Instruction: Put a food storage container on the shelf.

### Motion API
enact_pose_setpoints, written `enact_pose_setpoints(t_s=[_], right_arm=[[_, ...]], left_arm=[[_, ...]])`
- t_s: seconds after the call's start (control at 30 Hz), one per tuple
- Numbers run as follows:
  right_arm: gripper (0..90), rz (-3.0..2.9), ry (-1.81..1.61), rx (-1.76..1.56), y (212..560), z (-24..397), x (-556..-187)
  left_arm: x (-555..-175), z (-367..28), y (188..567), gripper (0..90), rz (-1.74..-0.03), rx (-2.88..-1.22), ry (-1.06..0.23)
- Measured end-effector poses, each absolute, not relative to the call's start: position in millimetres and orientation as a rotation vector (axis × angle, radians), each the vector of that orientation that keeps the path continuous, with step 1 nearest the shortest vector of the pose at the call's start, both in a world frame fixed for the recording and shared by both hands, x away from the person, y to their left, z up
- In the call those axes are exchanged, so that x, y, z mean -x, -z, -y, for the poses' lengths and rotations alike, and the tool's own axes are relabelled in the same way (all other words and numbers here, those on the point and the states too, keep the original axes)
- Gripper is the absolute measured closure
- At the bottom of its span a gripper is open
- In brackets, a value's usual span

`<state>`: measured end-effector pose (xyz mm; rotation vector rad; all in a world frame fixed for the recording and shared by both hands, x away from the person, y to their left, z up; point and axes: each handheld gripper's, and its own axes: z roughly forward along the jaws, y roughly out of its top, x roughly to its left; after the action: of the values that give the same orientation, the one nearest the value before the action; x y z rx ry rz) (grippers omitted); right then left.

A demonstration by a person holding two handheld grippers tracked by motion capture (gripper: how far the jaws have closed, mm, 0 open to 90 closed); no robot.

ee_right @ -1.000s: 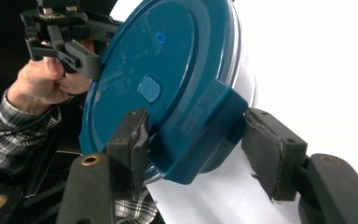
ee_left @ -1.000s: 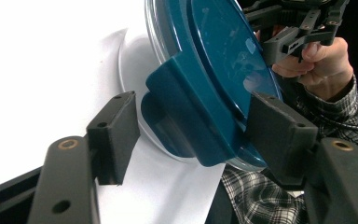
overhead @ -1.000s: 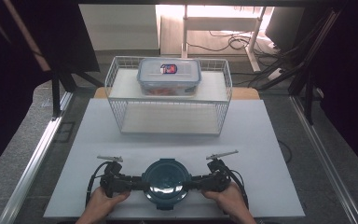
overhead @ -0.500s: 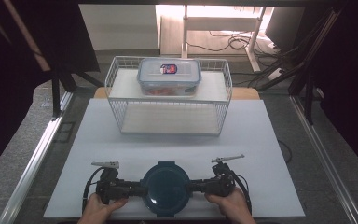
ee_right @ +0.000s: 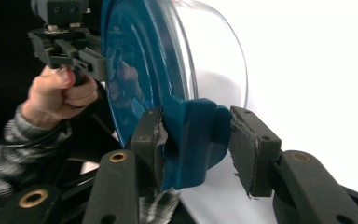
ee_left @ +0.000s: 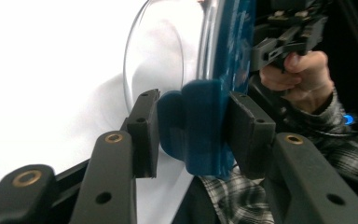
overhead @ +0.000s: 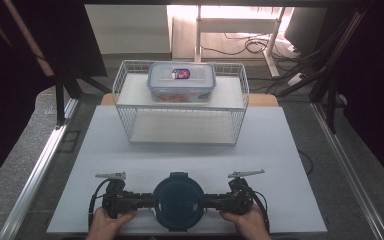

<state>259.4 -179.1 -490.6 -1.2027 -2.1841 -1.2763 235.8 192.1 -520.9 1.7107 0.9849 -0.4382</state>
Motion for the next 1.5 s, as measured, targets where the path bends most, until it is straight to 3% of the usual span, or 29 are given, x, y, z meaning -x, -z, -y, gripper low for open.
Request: enact_pose_setpoints(t_s=[0.43, 1.5], right_arm=[[56.1, 2.255, 1.387, 1.155, 466, 182, -279], [56.1, 2.343, 1.630, 1.069, 360, 176, -346]], left_arm=[[-258, -190, 491, 58.1, -0.933, -1.725, 0.352], [-325, -196, 384, 58.1, -0.847, -1.702, 0.186]])
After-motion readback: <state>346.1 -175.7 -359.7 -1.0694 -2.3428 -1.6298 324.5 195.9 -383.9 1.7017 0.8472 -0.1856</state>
